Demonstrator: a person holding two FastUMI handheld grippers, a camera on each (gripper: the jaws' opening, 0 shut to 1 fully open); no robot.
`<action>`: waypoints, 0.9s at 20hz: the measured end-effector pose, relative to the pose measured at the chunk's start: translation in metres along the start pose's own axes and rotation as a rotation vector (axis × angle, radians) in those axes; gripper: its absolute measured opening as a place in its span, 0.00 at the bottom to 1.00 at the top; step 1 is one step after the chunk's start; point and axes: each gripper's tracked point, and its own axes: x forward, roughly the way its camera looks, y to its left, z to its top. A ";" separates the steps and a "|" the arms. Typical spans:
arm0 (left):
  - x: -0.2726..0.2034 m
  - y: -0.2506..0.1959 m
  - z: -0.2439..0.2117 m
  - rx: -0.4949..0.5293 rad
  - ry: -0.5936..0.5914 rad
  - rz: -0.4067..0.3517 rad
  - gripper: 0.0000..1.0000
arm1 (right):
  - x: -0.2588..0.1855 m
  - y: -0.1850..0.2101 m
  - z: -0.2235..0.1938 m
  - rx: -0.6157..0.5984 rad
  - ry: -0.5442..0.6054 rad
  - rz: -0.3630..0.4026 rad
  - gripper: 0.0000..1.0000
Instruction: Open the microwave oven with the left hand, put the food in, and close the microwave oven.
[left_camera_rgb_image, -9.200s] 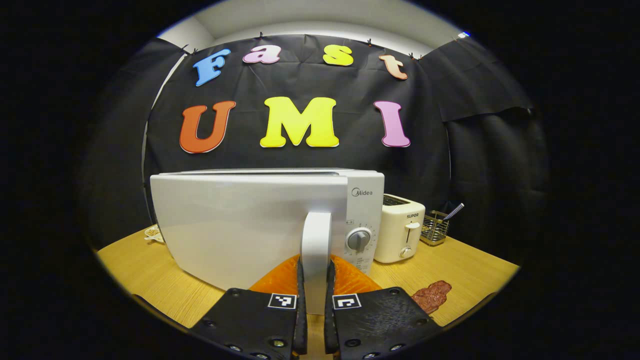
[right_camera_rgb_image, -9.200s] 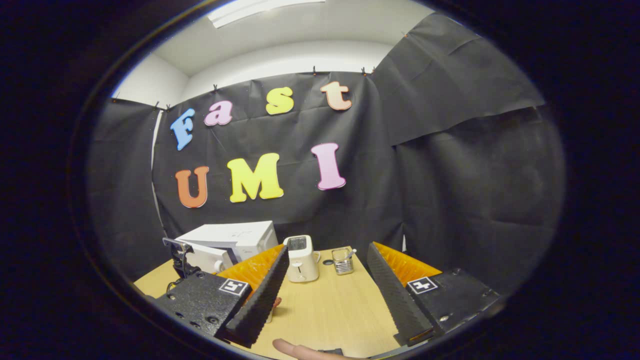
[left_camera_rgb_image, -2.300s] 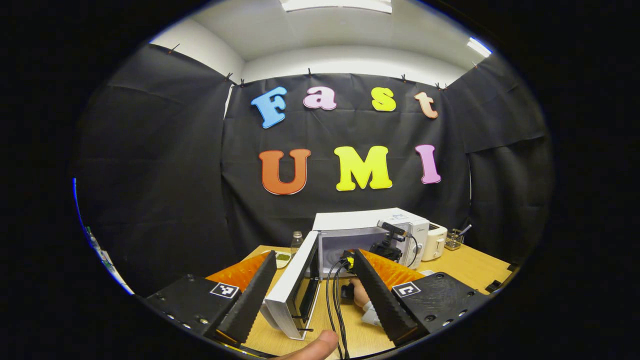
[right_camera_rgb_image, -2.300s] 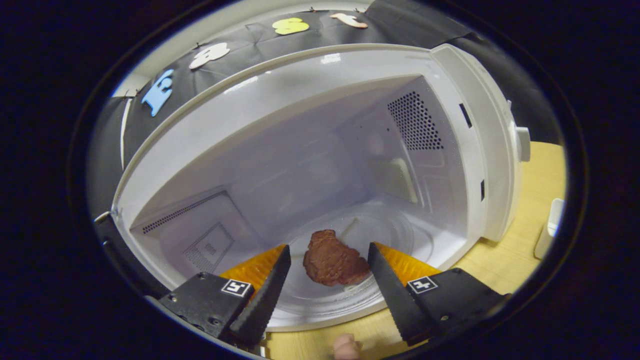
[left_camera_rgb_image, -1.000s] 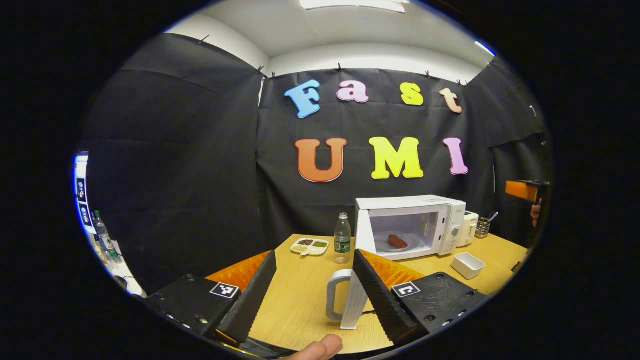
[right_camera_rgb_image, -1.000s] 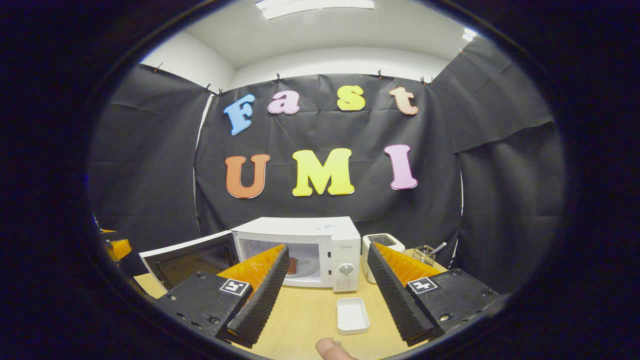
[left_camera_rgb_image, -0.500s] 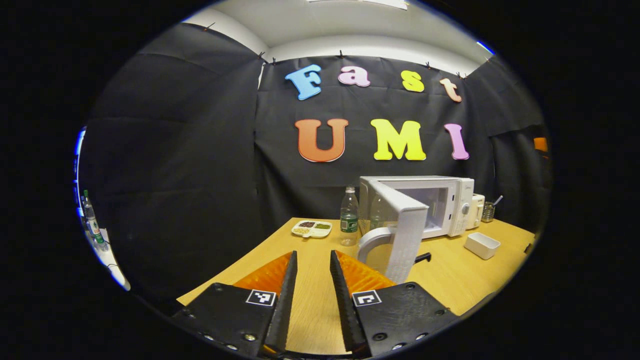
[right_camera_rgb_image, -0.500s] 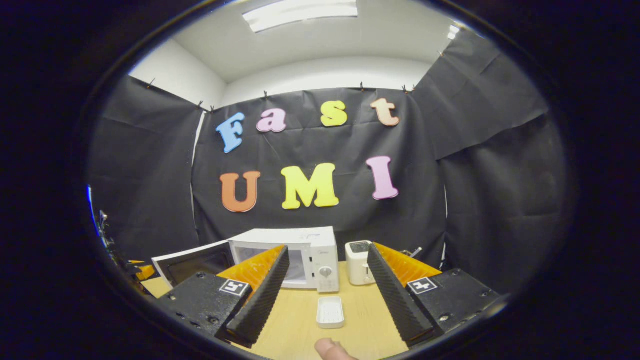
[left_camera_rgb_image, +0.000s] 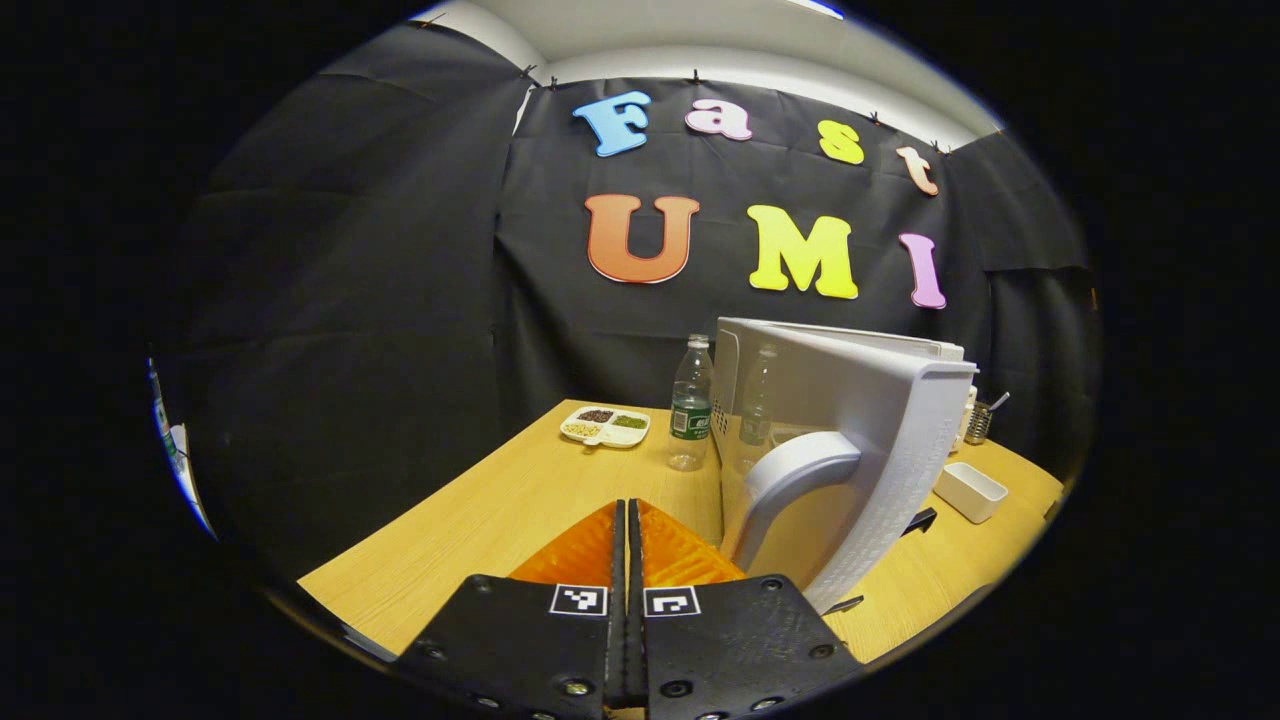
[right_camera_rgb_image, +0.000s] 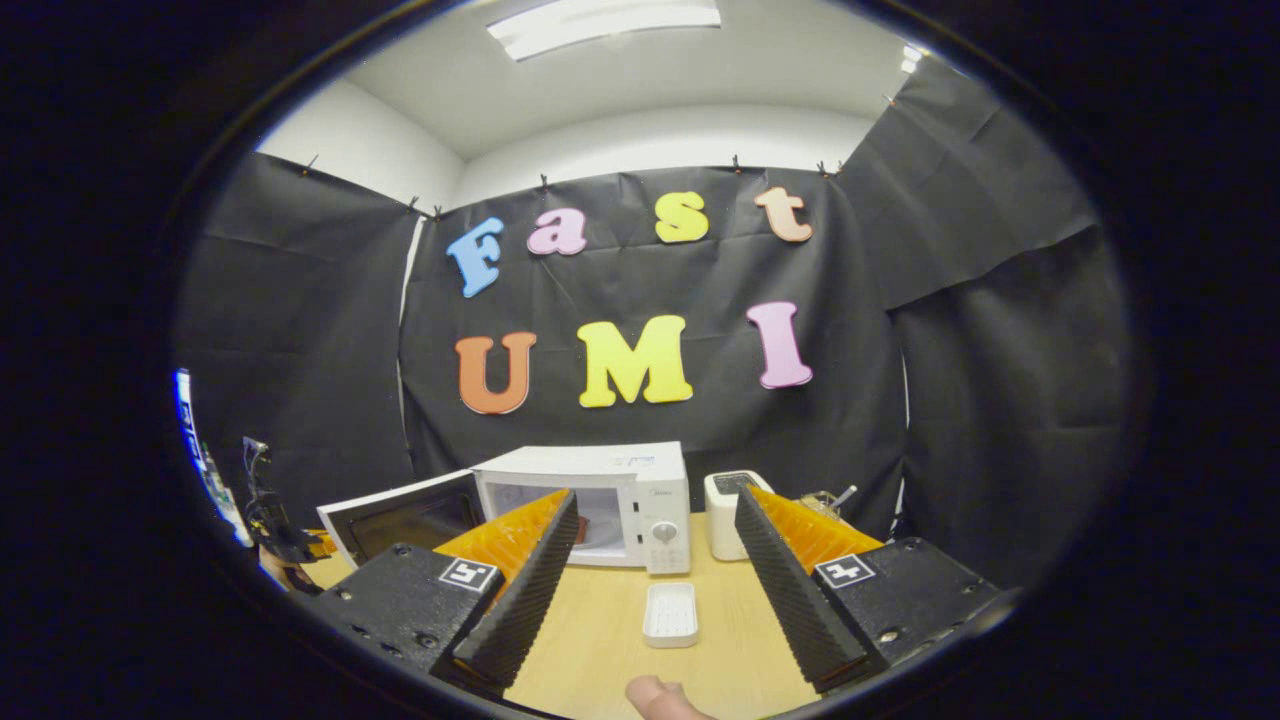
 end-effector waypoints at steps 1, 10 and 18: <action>0.001 -0.001 0.001 0.005 -0.006 0.006 0.00 | 0.000 0.000 0.001 0.000 -0.001 0.001 1.00; 0.015 -0.086 -0.004 0.012 0.000 -0.125 0.00 | -0.006 -0.018 0.003 0.017 -0.004 -0.011 0.89; 0.041 -0.180 -0.010 0.038 0.022 -0.273 0.00 | -0.016 -0.044 0.012 0.025 -0.032 -0.033 1.00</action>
